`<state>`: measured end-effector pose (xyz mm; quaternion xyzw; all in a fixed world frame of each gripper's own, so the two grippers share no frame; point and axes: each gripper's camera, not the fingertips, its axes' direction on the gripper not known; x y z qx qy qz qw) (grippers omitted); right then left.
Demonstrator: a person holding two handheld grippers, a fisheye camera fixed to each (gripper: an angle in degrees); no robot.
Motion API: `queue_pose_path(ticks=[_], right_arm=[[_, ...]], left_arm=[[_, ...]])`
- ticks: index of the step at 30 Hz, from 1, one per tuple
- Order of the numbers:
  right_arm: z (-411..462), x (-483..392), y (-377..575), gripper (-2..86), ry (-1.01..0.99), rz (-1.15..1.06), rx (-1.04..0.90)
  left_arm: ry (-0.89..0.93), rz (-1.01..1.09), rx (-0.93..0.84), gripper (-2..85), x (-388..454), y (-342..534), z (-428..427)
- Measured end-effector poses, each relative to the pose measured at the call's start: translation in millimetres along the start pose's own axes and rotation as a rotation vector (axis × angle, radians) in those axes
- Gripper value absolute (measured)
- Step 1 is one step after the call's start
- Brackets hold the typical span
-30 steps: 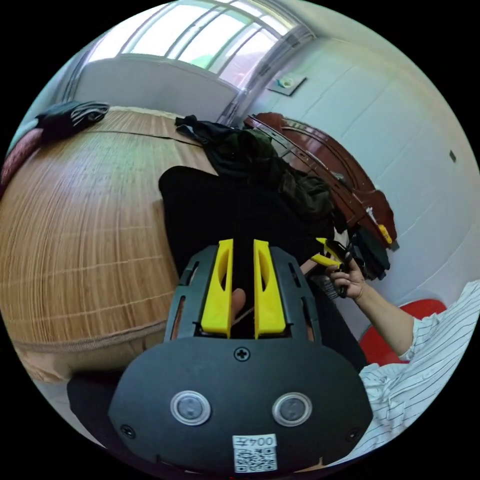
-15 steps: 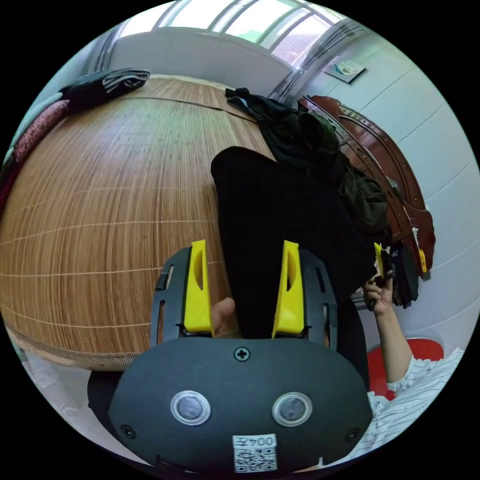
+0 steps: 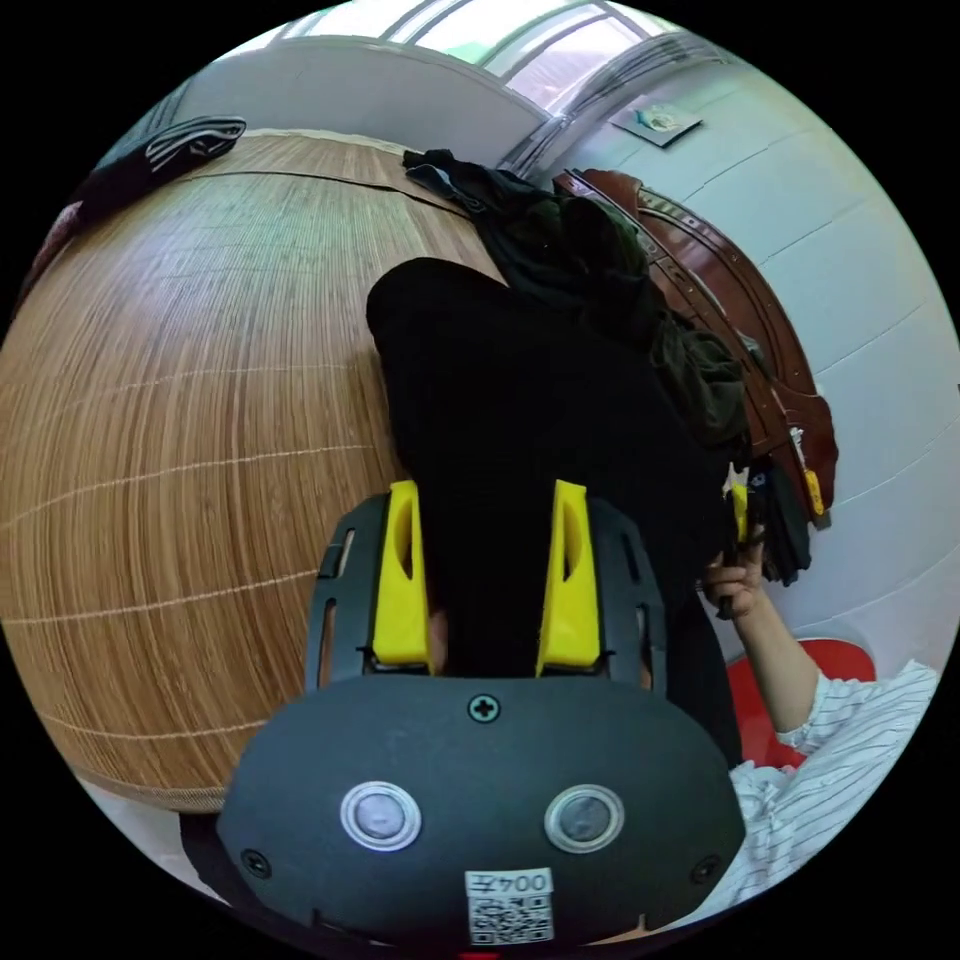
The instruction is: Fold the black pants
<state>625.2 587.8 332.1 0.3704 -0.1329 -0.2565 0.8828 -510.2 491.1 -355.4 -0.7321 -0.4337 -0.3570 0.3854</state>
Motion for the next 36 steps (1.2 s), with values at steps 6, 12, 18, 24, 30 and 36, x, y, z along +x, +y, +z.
queue_pose_path(ticks=[6, 12, 18, 24, 30, 36], right_arm=[[48.5, -25.7, -0.6, 12.7, 0.135, 0.045, 0.059], [164.6, -85.7, 6.7, 12.5, 0.174, -0.031, -0.026], [299.4, -132.5, 43.2, 12.4, 0.201, -0.042, -0.124], [284.4, -192.9, 51.2, 6.9, 0.32, -0.164, -0.064], [240.1, -210.5, 7.9, 0.0, 0.803, -0.052, 0.055], [294.7, -358.0, 40.4, -0.7, 0.955, -0.461, 0.002]], left_arm=[[-0.125, 0.065, 0.079, 8.3, 22.0, -2.6, 0.1], [-0.271, 0.103, 0.12, 7.6, -19.6, 37.7, -62.8], [-0.327, -0.095, 0.13, 7.9, -131.5, 121.2, -90.2], [-0.3, -0.146, 0.253, 5.5, -144.9, 174.9, -120.0], [-0.274, -0.05, 0.344, 2.6, -112.8, 211.8, -124.8], [-0.486, 0.179, 0.215, 1.0, -57.5, 205.7, -54.8]])
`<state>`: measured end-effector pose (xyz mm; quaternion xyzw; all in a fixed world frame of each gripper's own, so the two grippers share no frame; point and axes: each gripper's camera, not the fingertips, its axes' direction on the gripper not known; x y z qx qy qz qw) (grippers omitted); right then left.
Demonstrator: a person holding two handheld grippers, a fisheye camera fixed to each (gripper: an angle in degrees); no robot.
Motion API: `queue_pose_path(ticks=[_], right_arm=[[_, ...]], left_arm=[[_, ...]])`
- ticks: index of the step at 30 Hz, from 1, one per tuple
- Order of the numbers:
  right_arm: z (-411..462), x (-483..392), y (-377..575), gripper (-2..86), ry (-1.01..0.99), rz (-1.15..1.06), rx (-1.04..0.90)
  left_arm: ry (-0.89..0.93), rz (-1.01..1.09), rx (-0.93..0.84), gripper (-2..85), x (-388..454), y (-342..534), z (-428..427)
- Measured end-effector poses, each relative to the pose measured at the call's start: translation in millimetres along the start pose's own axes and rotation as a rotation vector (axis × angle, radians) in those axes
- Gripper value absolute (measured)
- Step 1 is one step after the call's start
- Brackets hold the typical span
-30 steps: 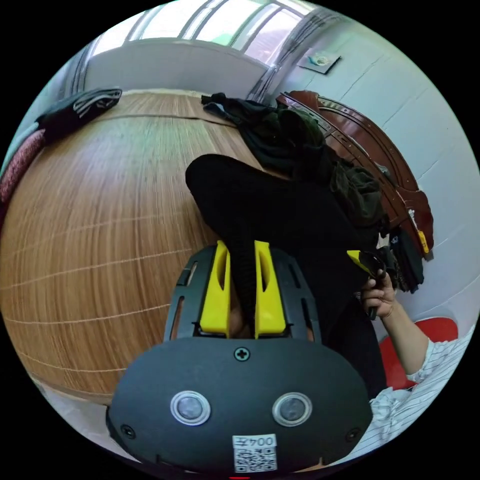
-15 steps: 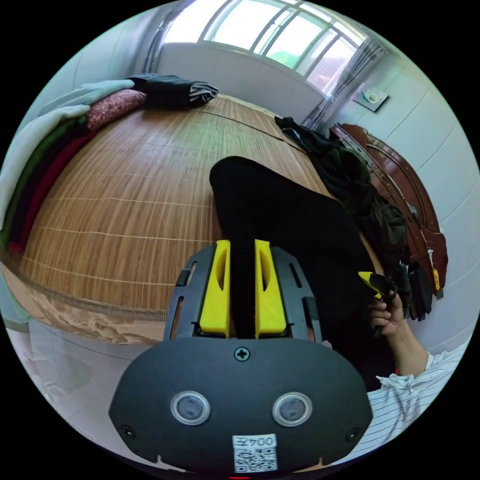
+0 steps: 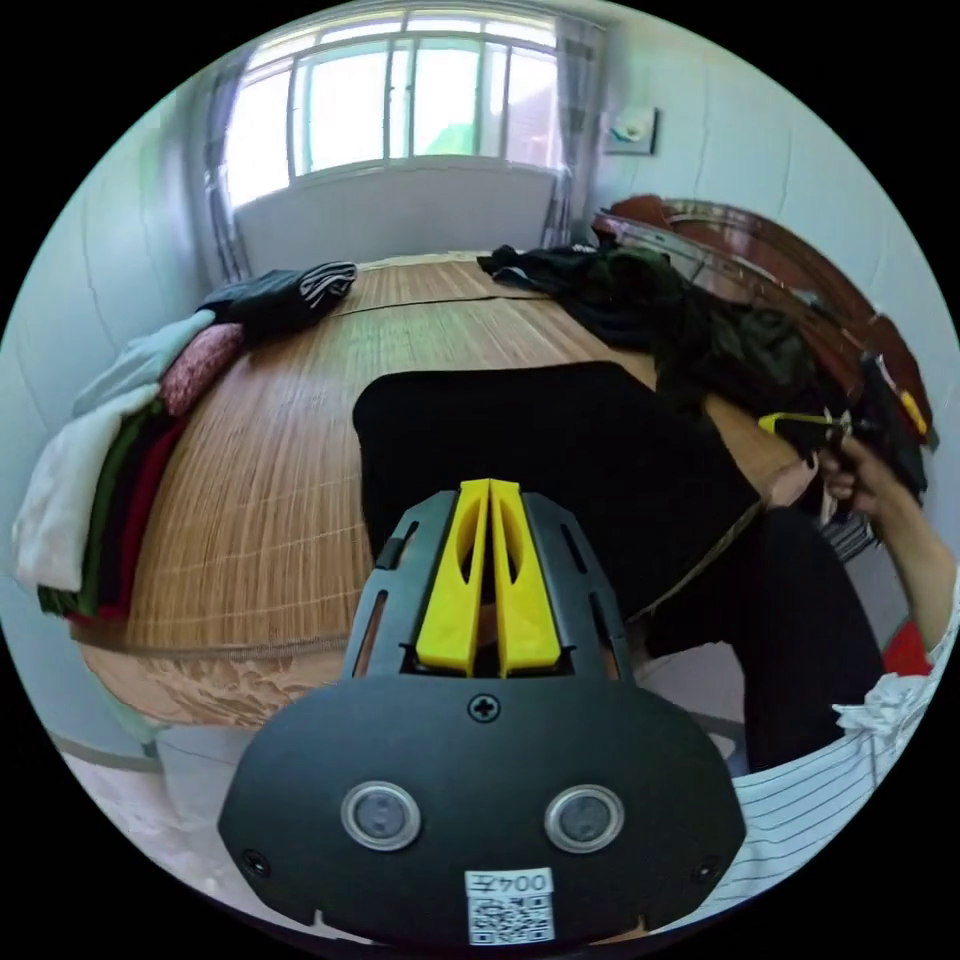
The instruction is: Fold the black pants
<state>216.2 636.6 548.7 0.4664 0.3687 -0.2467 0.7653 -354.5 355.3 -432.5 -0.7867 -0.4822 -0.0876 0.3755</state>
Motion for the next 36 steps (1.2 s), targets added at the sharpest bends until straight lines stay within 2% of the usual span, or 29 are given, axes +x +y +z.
queue_pose_path(ticks=[3, 5, 6, 8, 11, 13, 15, 18, 20, 23, 25, 26, 31, 33, 35, 36], right_arm=[[-8.3, -102.2, -11.1, -0.7, 0.044, -0.222, 0.052], [14.1, -168.2, -10.3, -0.8, 0.091, -0.357, 0.016], [24.5, -181.5, -8.6, -0.8, 0.095, -0.389, -0.017], [75.0, -220.7, 6.9, -0.8, 0.185, -0.497, -0.164], [85.3, -251.0, 32.8, -0.7, 0.355, -0.64, -0.086], [84.8, -255.5, 36.6, -0.7, 0.382, -0.655, -0.079], [79.7, -244.2, 33.7, -0.7, 0.332, -0.601, -0.061], [57.1, -196.4, 22.6, -0.6, 0.112, -0.38, -0.029], [22.5, -132.8, 24.0, -0.4, -0.102, -0.09, 0.05], [1.7, -47.7, 63.1, 0.7, -0.311, 0.25, 0.183], [7.5, -19.1, 75.7, 2.7, -0.402, 0.345, 0.173], [6.4, -12.0, 75.7, 4.9, -0.466, 0.331, 0.19], [3.1, -27.1, 64.9, 6.5, -0.464, 0.116, 0.221], [16.2, -36.8, 61.5, 5.0, -0.426, 0.048, 0.159], [58.3, -44.2, 56.9, 1.3, -0.283, 0.03, -0.06], [68.6, -43.0, 58.0, 0.9, -0.272, 0.032, -0.1]], left_arm=[[-0.083, 0.122, -0.064, 0.7, 42.8, -16.5, 39.2], [-0.12, 0.194, -0.177, 0.5, 63.6, -16.4, 83.8], [-0.114, 0.193, -0.215, 0.4, 65.3, -13.6, 96.2], [-0.148, 0.162, -0.152, 0.3, 66.6, 0.8, 101.4], [-0.12, 0.153, -0.184, 0.2, 56.4, -2.2, 102.5], [-0.079, 0.137, -0.214, 0.1, 42.2, -8.2, 102.8], [-0.048, 0.136, -0.226, 0.1, 29.6, -11.6, 102.3], [-0.037, 0.183, -0.236, 0.1, 17.2, -16.5, 95.3], [0.01, 0.185, -0.25, 0.1, 5.7, -33.7, 76.0], [0.129, 0.106, -0.105, 0.1, 0.4, -63.6, 39.8], [0.191, 0.079, -0.087, 0.1, 8.8, -91.0, 38.0], [0.196, 0.082, -0.091, 0.2, 19.5, -111.0, 43.2], [0.152, 0.187, -0.129, 0.4, 78.2, -179.1, 94.9], [0.147, 0.201, -0.163, 0.5, 94.7, -197.8, 121.9], [0.079, 0.2, -0.196, 0.5, 104.9, -219.1, 155.0], [0.071, 0.201, -0.212, 0.5, 105.3, -222.8, 163.5]])
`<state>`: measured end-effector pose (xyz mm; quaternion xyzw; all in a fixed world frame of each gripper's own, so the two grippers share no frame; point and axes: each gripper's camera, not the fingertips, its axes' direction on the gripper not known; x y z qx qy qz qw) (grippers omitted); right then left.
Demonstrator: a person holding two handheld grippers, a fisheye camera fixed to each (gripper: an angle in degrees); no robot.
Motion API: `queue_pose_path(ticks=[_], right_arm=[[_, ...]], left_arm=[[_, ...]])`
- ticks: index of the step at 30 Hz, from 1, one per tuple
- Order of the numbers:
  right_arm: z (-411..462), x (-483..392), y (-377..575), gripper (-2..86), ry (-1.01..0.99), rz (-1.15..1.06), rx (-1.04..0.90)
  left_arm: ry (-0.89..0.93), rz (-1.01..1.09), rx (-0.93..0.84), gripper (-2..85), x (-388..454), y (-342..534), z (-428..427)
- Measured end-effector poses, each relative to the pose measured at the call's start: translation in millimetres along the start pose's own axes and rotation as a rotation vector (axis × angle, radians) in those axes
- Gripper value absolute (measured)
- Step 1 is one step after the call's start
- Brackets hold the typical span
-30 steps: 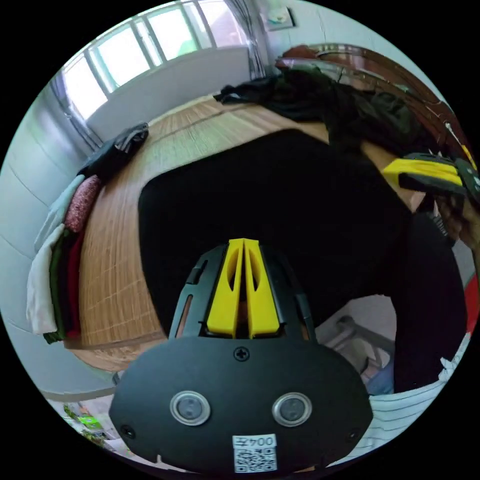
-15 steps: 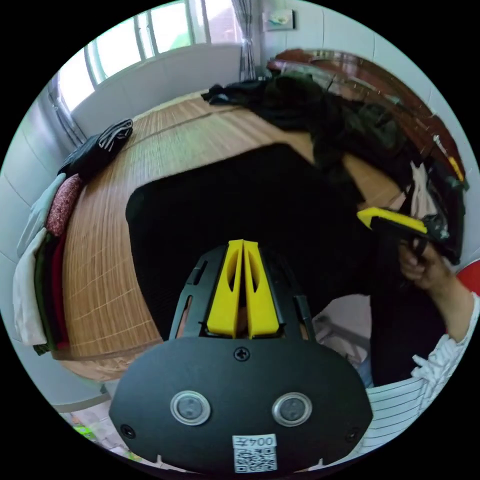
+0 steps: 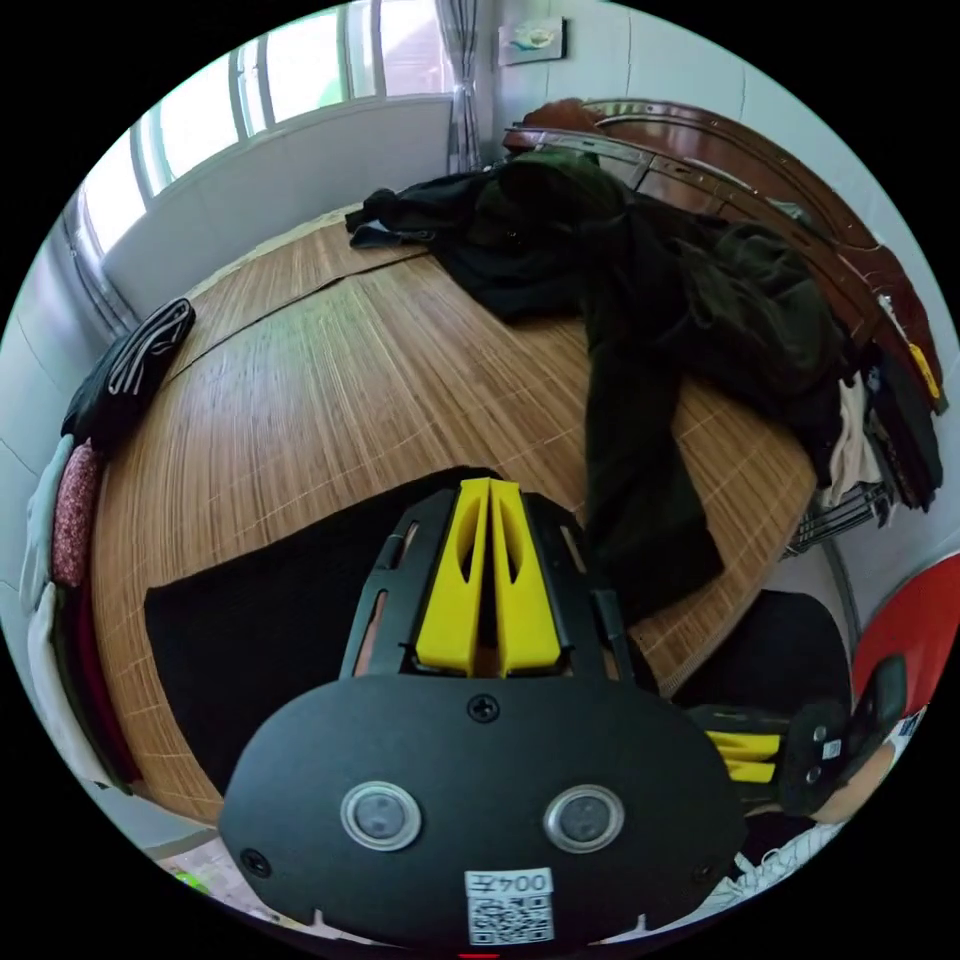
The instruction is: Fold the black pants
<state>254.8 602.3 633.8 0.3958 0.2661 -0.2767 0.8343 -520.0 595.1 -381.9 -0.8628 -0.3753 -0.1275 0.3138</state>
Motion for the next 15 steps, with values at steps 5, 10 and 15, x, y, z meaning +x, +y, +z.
queue_pose_path(ticks=[5, 10, 15], right_arm=[[3.3, 41.5, 3.1, -0.5, -0.091, 0.058, 0.006], [-5.5, 73.1, 7.7, 0.7, -0.191, 0.071, 0.057], [-28.2, 129.2, 26.2, 3.3, -0.377, 0.213, 0.202]], left_arm=[[-0.029, -0.004, -0.112, 0.5, -6.2, -23.6, 35.7], [0.117, -0.042, -0.077, 0.5, -30.7, -33.6, 1.4], [0.238, -0.12, 0.143, 0.5, -66.0, 9.0, -120.5]])
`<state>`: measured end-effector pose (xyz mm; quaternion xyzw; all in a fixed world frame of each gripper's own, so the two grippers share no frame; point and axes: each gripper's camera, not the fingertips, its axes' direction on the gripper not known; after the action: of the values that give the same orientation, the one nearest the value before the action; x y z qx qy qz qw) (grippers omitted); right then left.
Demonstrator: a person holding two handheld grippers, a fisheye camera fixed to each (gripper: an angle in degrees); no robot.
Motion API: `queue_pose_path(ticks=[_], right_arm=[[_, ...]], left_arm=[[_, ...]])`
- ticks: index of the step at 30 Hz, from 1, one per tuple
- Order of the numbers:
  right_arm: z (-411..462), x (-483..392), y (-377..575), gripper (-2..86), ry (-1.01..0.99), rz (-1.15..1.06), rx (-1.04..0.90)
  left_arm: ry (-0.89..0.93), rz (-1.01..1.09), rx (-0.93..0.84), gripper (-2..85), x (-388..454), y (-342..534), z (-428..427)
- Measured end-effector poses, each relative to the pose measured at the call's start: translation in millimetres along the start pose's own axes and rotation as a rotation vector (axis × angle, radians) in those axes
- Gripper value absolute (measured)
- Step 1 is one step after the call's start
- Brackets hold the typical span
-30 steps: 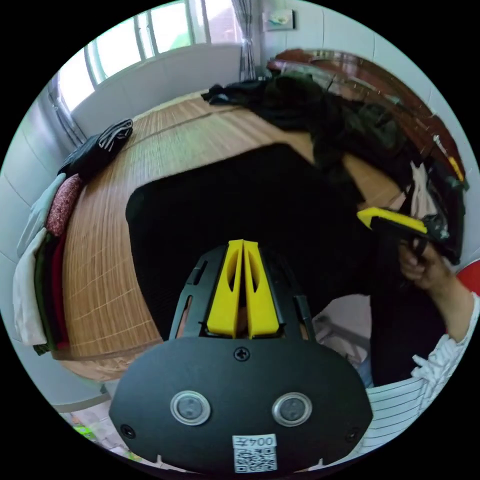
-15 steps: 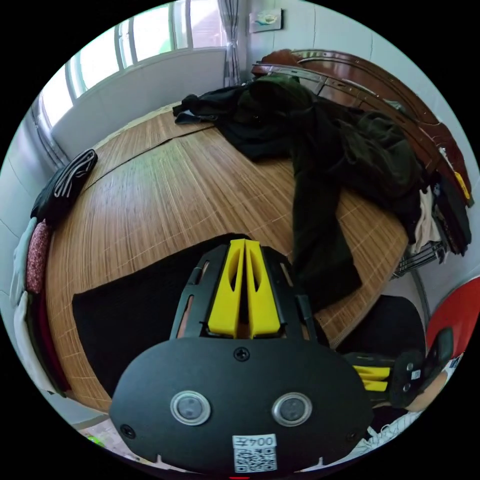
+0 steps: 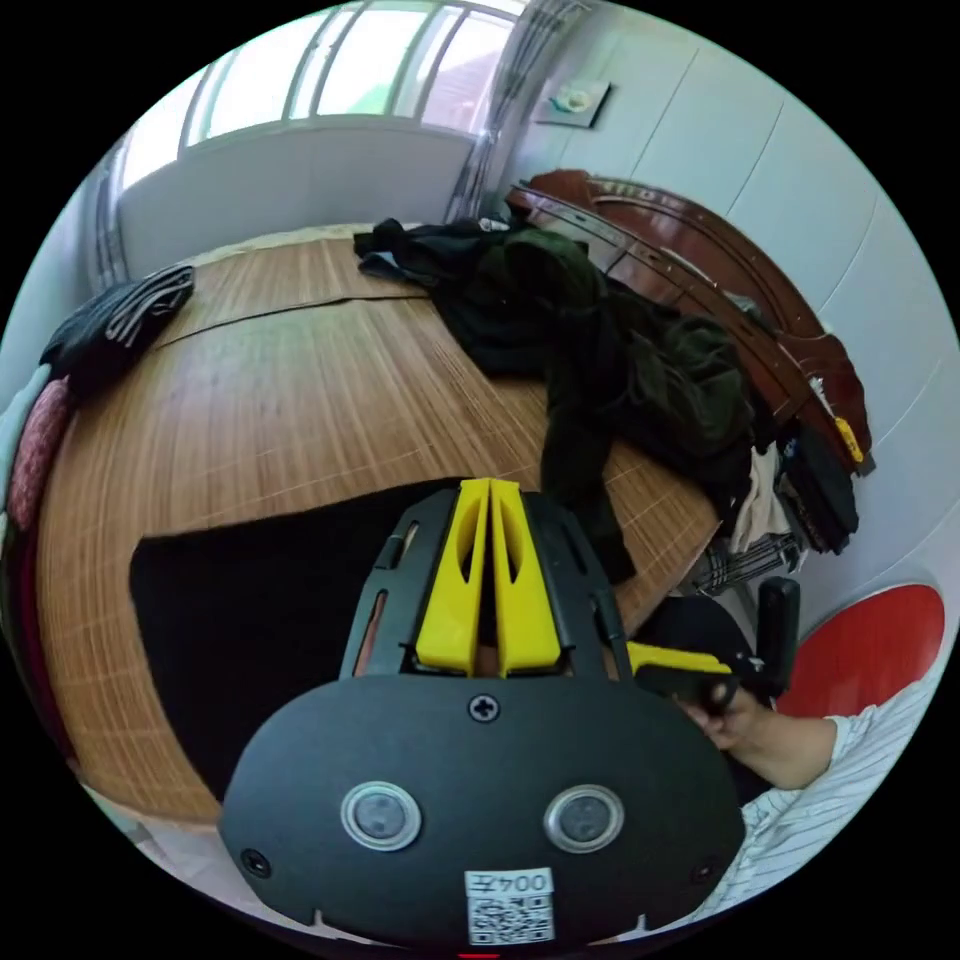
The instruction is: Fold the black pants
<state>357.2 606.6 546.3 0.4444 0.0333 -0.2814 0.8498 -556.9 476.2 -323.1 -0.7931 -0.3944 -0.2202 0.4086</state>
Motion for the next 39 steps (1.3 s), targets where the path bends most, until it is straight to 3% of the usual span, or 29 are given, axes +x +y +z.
queue_pose_path(ticks=[7, 9, 11, 13, 17, 21, 26, 30, 39], right_arm=[[8.5, 5.1, 7.9, 4.5, 0.058, -0.095, -0.011], [22.2, 12.9, 7.2, 4.6, 0.114, -0.08, -0.066], [25.5, 25.8, 5.4, 5.0, 0.089, -0.049, -0.065], [13.7, 36.0, 4.4, 6.5, 0.04, -0.016, -0.01], [-6.6, 74.1, 2.6, 12.4, -0.128, 0.126, 0.073], [3.2, 80.7, -2.6, 13.7, -0.066, 0.118, 0.062], [27.5, 99.0, -22.9, 14.6, -0.045, 0.165, 0.033], [46.1, 117.0, -42.9, 15.9, -0.093, 0.229, 0.012], [95.9, 123.9, -64.1, 15.2, -0.185, 0.244, -0.093]], left_arm=[[-0.305, -0.18, 0.137, 0.5, -21.5, 204.6, -118.0], [-0.358, -0.246, 0.035, 0.5, -34.6, 241.0, -102.9], [-0.223, -0.392, 0.147, 0.5, -56.1, 260.2, -116.1], [-0.228, -0.465, 0.208, 0.5, -55.1, 254.7, -132.9], [-0.155, -0.424, 0.248, 0.8, -31.2, 242.4, -159.9], [-0.141, -0.493, 0.282, 1.8, -22.8, 271.9, -177.7], [-0.064, -0.724, 0.458, 5.0, -46.2, 328.5, -221.2], [-0.1, -0.682, 0.427, 7.2, -51.5, 312.7, -244.9], [0.061, -0.771, 0.463, 8.7, -71.2, 296.7, -273.4]])
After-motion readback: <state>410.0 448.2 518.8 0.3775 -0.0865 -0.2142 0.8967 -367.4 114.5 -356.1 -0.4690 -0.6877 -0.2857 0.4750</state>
